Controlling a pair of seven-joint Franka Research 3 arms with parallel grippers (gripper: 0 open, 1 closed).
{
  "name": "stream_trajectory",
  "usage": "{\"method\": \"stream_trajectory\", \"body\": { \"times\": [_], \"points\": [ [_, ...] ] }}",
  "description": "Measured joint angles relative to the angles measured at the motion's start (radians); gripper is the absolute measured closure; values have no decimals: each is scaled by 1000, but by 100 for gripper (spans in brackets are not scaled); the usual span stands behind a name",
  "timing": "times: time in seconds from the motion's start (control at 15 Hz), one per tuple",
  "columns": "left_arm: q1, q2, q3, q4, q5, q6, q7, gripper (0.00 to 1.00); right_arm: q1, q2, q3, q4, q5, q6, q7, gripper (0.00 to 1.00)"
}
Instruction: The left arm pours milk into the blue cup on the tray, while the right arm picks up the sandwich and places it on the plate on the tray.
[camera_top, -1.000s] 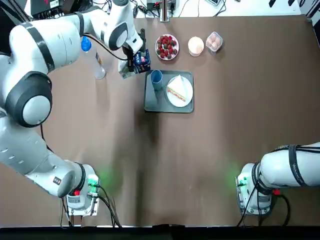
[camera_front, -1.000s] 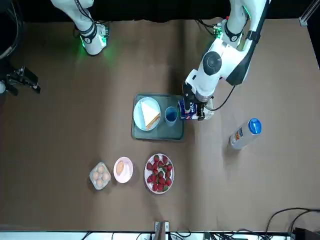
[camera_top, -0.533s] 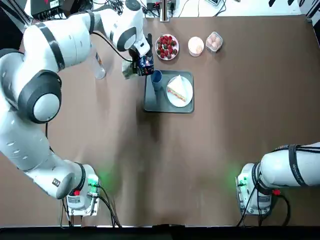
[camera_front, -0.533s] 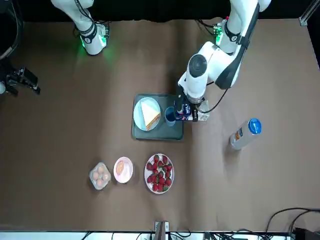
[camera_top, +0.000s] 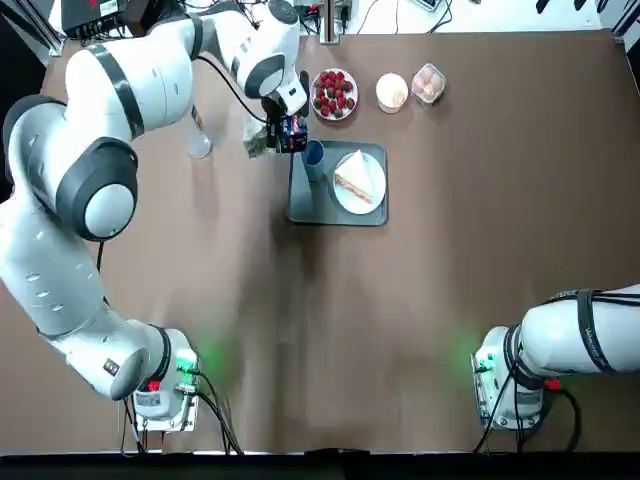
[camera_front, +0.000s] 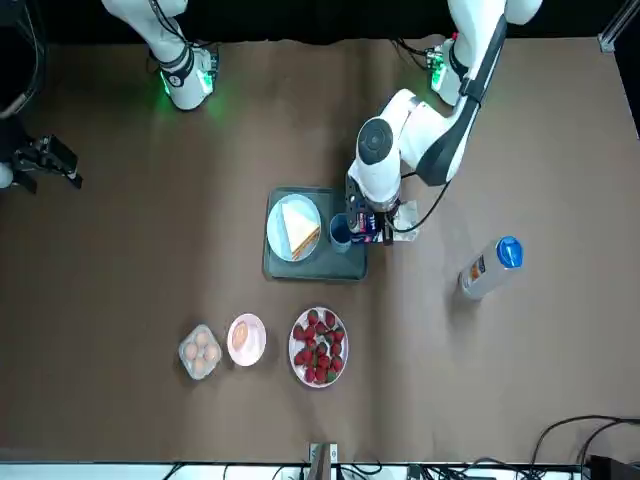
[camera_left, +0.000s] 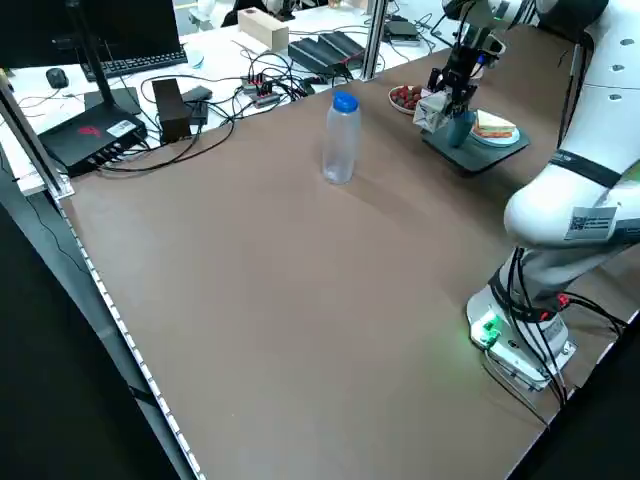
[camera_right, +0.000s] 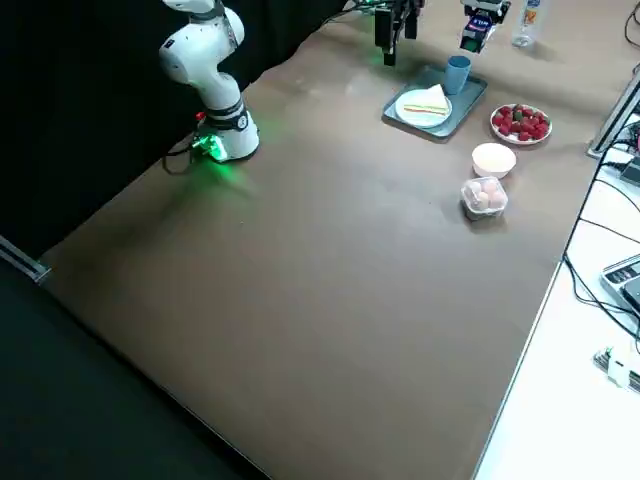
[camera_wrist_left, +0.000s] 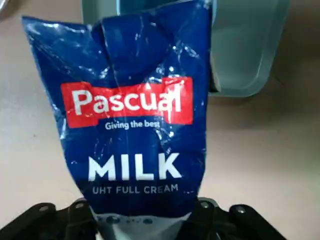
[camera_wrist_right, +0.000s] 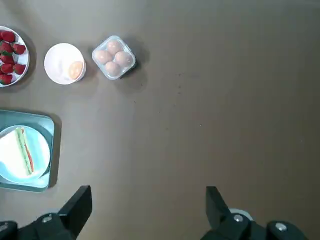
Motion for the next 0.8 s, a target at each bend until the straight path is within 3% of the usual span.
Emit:
{"method": "stream_trajectory", "body": {
  "times": [0.27,0.8],
  "points": [
    [-15,40,0,62,10,-61,-44,47,1,0,3,0,0,-2,-1,0],
    [-22,52,1,75,10,-73,-51,48,0,-1,-3,0,0,-34,-10,0]
  ]
}}
